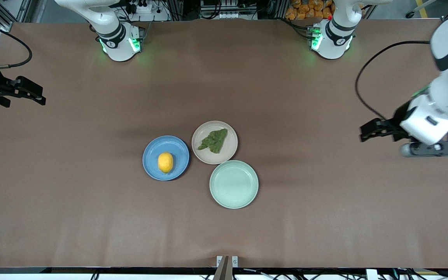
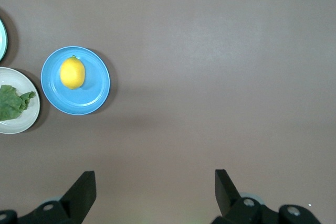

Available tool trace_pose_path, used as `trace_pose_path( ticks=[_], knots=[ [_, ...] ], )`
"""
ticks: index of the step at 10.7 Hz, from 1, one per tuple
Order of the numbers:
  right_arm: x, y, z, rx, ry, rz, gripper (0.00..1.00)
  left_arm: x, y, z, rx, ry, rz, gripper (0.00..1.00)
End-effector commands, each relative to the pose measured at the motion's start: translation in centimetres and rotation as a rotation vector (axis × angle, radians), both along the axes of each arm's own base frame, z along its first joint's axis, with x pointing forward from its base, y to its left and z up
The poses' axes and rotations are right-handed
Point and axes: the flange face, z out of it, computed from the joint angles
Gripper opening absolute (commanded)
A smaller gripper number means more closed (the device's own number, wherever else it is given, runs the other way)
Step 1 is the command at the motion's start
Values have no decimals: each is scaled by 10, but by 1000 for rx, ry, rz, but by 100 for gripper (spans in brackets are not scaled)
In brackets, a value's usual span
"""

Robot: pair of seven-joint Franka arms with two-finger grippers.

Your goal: Place lemon and lettuce in plates

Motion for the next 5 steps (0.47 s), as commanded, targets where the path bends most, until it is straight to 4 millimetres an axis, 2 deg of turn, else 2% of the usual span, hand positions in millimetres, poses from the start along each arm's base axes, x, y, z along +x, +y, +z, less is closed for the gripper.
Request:
trace_pose_path(
  ticks=[1, 3, 5],
  knots=[
    [-2, -2, 0, -14, -9, 7, 100, -31, -1, 19, 57, 12, -34, 100],
    [-2, -2, 0, -14, -7, 5, 100, -34, 13, 20, 55, 15, -13, 100],
    [-2, -2, 0, -14, -9, 7, 100, -48, 18, 23, 58, 8, -3, 100]
  ],
)
